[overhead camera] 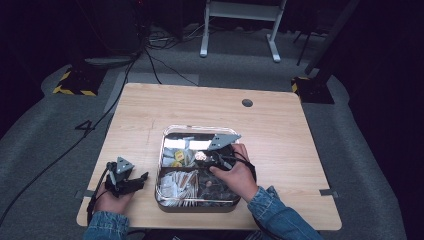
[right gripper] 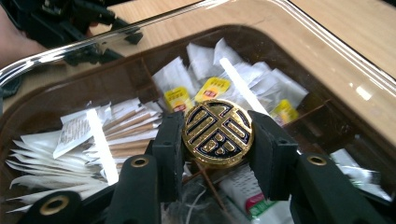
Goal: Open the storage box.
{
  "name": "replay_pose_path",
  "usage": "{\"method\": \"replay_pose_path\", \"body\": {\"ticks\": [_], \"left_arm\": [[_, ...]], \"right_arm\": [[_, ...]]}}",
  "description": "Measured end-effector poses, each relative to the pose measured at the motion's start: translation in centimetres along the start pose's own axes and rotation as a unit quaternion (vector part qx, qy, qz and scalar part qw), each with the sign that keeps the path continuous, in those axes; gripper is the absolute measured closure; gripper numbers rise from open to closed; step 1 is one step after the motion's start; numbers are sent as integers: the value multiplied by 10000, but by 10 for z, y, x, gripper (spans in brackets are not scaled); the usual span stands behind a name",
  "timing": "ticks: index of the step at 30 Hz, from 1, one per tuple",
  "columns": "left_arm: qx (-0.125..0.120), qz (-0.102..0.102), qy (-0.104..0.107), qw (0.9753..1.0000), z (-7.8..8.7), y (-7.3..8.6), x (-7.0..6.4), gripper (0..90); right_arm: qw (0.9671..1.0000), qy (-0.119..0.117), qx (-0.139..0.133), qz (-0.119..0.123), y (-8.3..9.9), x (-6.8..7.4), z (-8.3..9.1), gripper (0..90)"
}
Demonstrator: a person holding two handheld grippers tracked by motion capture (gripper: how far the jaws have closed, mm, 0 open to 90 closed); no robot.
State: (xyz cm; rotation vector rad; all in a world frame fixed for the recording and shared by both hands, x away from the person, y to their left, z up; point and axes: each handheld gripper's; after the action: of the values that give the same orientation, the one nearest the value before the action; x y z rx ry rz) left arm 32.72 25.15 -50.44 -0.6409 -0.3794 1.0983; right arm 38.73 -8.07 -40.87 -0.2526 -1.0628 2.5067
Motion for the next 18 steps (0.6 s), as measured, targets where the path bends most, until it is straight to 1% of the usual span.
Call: {"method": "replay_pose_path", "body": {"ticks": [5,6,7,11,18], "left_arm": [[-1,1,0,10000,0,0,0,347],[-1,2,-1,10000,0,0,0,347],[0,1,0,10000,0,0,0,347],[-1,0,0,10000,0,0,0,347],[-1,-1,1,10000,0,0,0,347]], "right_arm": [[9999,47,-124,-29,-5,-6,15,582],[9998,94,-166,-37,-6,-8,22,582],[9998,94,-166,-37,-6,-8,22,582],[9995,176,-261,-50,-8,-13,35,582],[9991,274,-306,-66,-8,-20,50,582]]}}
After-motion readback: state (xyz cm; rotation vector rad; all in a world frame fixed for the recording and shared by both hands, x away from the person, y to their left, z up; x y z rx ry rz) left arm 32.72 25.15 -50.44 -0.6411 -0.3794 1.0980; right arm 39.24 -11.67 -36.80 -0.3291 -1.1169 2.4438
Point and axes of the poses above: each handheld gripper's, and its own axes: z roughly backward along the jaws, y roughly out of its underside, x roughly to its left, and after that the axes turned 5 degrees about x, right-handed
